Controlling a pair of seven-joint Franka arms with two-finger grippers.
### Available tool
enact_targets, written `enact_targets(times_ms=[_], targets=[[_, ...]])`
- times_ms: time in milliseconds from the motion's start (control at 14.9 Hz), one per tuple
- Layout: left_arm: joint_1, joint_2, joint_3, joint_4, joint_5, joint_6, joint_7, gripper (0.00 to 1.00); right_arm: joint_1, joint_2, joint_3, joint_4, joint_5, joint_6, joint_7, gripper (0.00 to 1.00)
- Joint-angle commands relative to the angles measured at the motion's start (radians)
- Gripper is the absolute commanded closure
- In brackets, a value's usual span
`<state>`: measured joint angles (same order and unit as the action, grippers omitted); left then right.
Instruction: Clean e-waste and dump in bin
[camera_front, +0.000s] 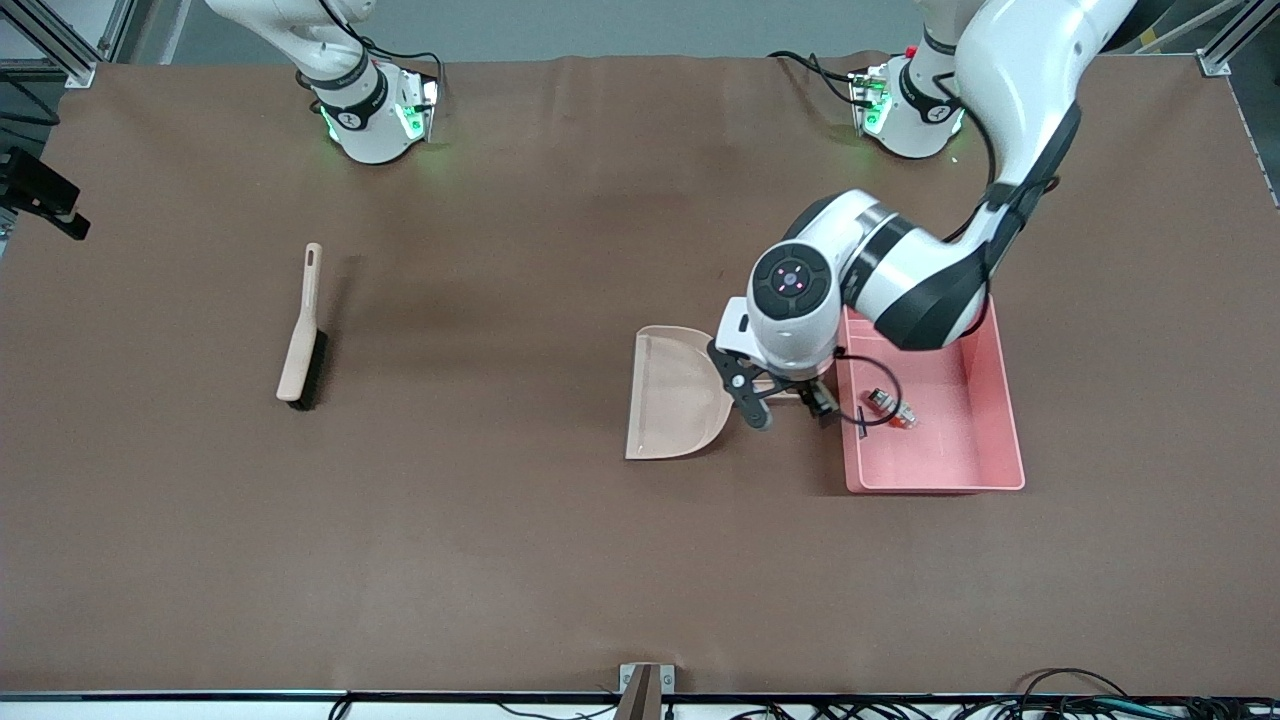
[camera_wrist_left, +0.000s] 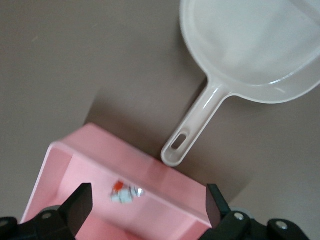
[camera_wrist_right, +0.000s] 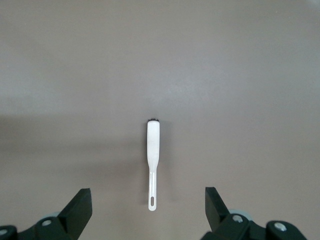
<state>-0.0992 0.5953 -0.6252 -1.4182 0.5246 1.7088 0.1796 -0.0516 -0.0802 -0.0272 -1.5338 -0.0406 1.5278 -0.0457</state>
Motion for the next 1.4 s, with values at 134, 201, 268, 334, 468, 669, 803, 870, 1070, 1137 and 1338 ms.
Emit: enact_targets(times_ms=[134, 201, 268, 334, 468, 669, 803, 870, 1070, 1137, 1338], targets=[[0.053, -0.101, -0.002, 0.022, -0.017, -0.063, -0.328, 0.00, 0.009, 0.022, 0.003, 0.035, -0.013, -0.017, 0.017, 0.00], [0.085, -0.130, -0.001, 0.037, -0.024, -0.063, -0.337, 0.00, 0.009, 0.022, 0.003, 0.034, -0.012, -0.018, 0.017, 0.00], [0.105, -0.147, 0.002, 0.057, -0.020, -0.061, -0.339, 0.00, 0.007, 0.022, 0.003, 0.032, -0.012, -0.040, 0.018, 0.00], [0.127, -0.150, 0.004, 0.086, -0.018, -0.061, -0.338, 0.00, 0.007, 0.022, 0.003, 0.032, -0.012, -0.063, 0.018, 0.00], [0.212, -0.178, -0.007, 0.102, -0.035, -0.063, -0.324, 0.00, 0.006, 0.023, 0.003, 0.034, -0.012, -0.060, 0.020, 0.00], [0.338, -0.264, 0.004, 0.099, -0.193, -0.063, -0.331, 0.00, 0.007, 0.023, 0.003, 0.034, -0.007, -0.060, 0.018, 0.00], [0.323, -0.348, 0.142, 0.081, -0.311, -0.063, -0.319, 0.00, 0.009, 0.023, 0.003, 0.034, -0.007, -0.058, 0.020, 0.00], [0.273, -0.363, 0.229, 0.078, -0.354, -0.067, -0.318, 0.00, 0.001, 0.030, 0.003, 0.026, -0.007, -0.049, 0.021, 0.00], [0.182, -0.445, 0.407, 0.030, -0.448, -0.112, -0.286, 0.00, -0.004, 0.056, -0.002, 0.023, -0.005, -0.046, 0.020, 0.00], [0.167, -0.477, 0.447, 0.000, -0.471, -0.112, -0.281, 0.00, -0.002, 0.059, -0.002, 0.020, -0.007, -0.043, 0.020, 0.00], [0.084, -0.584, 0.582, -0.117, -0.523, -0.112, -0.237, 0.00, 0.006, 0.065, 0.001, 0.023, -0.012, -0.017, 0.020, 0.00]])
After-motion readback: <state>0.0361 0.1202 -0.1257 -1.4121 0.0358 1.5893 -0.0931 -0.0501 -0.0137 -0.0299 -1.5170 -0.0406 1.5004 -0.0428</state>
